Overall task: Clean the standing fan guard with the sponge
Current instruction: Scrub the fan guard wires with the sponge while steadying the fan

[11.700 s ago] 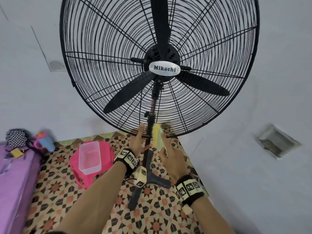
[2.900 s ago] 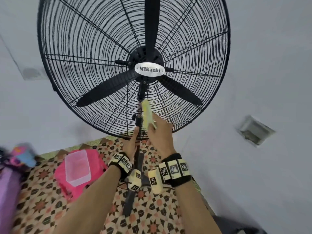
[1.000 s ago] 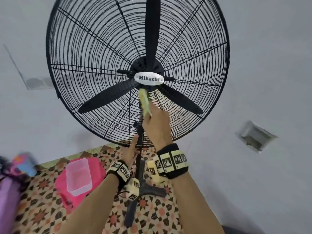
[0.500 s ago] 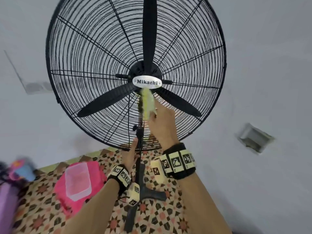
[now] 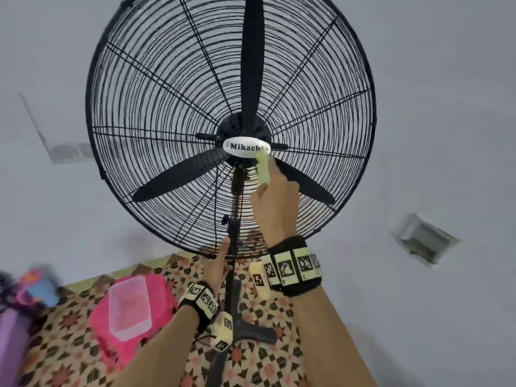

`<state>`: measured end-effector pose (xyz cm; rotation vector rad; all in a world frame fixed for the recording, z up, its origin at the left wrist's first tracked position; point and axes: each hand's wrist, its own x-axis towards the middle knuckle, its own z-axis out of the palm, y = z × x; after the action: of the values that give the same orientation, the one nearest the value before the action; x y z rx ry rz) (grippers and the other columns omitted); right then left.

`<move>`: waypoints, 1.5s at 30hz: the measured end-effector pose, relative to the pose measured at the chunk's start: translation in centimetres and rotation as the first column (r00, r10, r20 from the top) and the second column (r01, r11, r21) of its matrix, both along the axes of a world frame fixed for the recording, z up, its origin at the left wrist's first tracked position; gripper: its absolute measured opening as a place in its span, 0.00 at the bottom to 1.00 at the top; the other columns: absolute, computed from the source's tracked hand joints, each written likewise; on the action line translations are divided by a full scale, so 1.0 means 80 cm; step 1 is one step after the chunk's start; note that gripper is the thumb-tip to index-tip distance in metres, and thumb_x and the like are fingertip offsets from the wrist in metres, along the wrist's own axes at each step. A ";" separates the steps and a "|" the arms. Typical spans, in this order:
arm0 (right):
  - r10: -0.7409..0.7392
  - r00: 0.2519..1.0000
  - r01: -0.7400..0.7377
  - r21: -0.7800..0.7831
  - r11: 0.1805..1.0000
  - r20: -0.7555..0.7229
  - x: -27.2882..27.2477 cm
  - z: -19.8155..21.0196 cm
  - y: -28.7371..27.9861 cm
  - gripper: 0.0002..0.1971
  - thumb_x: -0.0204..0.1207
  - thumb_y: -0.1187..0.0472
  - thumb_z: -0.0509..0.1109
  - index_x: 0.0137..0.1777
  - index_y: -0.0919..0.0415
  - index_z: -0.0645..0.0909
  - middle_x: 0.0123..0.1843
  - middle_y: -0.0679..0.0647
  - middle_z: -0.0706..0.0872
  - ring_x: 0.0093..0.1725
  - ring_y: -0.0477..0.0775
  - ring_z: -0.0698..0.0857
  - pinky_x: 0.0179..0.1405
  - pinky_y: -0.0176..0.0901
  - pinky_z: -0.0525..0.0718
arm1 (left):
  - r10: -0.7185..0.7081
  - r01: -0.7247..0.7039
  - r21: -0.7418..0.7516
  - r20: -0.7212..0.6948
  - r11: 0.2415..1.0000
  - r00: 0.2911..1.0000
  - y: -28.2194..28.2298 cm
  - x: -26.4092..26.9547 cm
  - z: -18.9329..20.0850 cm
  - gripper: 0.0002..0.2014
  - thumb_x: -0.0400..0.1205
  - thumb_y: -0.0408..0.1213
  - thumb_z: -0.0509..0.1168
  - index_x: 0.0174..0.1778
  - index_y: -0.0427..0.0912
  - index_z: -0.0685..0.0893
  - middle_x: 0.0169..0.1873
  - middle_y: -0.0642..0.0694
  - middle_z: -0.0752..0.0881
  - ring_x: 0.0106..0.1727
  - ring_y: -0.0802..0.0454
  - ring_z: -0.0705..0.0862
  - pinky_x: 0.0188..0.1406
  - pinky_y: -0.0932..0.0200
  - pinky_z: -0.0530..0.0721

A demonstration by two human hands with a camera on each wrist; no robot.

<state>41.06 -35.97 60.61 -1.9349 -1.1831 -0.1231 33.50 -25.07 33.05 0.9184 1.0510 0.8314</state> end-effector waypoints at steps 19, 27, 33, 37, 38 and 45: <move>0.200 0.978 -0.200 0.006 0.980 -0.061 -0.008 -0.037 0.001 0.34 0.85 0.67 0.69 0.88 0.47 0.65 0.67 0.65 0.88 0.42 0.54 0.91 0.34 0.44 0.93 | 0.031 -0.033 -0.043 -0.050 0.999 0.998 -0.009 -0.013 0.049 0.66 0.66 0.80 0.73 0.90 0.36 0.63 0.75 0.40 0.80 0.62 0.43 0.86 0.66 0.51 0.79; 0.087 0.996 -0.086 -0.088 0.992 0.006 0.003 -0.104 -0.019 0.33 0.86 0.61 0.69 0.88 0.50 0.63 0.66 0.61 0.89 0.46 0.54 0.90 0.39 0.45 0.94 | -0.098 0.139 0.066 -0.427 0.988 0.899 -0.005 -0.036 0.052 0.71 0.66 0.91 0.52 0.79 0.22 0.71 0.68 0.21 0.83 0.66 0.23 0.86 0.68 0.37 0.86; 0.097 0.995 -0.098 -0.089 0.991 -0.016 -0.026 -0.137 -0.037 0.29 0.85 0.63 0.72 0.85 0.54 0.70 0.53 0.52 0.91 0.40 0.40 0.83 0.37 0.21 0.81 | -0.325 0.387 0.237 -0.262 0.891 0.909 -0.057 -0.036 0.211 0.40 0.80 0.80 0.53 0.61 0.47 0.88 0.50 0.46 0.94 0.50 0.49 0.94 0.51 0.47 0.93; 0.209 0.976 -0.214 -0.106 0.971 -0.058 -0.029 -0.133 -0.041 0.30 0.81 0.56 0.75 0.81 0.57 0.71 0.56 0.50 0.86 0.49 0.45 0.82 0.45 0.26 0.77 | -0.307 0.442 0.381 -0.365 0.812 0.879 -0.058 -0.021 0.247 0.22 0.90 0.57 0.61 0.72 0.47 0.82 0.63 0.45 0.90 0.63 0.48 0.88 0.71 0.42 0.85; 0.273 0.958 -0.281 -0.108 0.954 -0.083 -0.024 -0.131 -0.042 0.31 0.80 0.51 0.74 0.82 0.54 0.70 0.60 0.49 0.84 0.54 0.46 0.80 0.50 0.28 0.77 | -0.234 0.414 0.442 -0.407 0.796 0.883 -0.058 -0.022 0.252 0.18 0.93 0.49 0.59 0.74 0.46 0.80 0.64 0.44 0.88 0.63 0.47 0.87 0.71 0.44 0.84; 0.023 0.948 0.028 0.157 0.987 -0.317 0.093 -0.140 -0.053 0.22 0.83 0.46 0.73 0.75 0.49 0.81 0.77 0.50 0.82 0.75 0.53 0.79 0.77 0.61 0.78 | -0.067 0.271 0.536 -0.370 0.799 0.927 -0.057 -0.041 0.293 0.19 0.91 0.30 0.62 0.75 0.41 0.65 0.65 0.47 0.74 0.51 0.51 0.90 0.45 0.55 0.94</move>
<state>48.48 -40.18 49.45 -1.7372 -0.9268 0.0888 30.21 -29.60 56.53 1.7063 0.9901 0.8762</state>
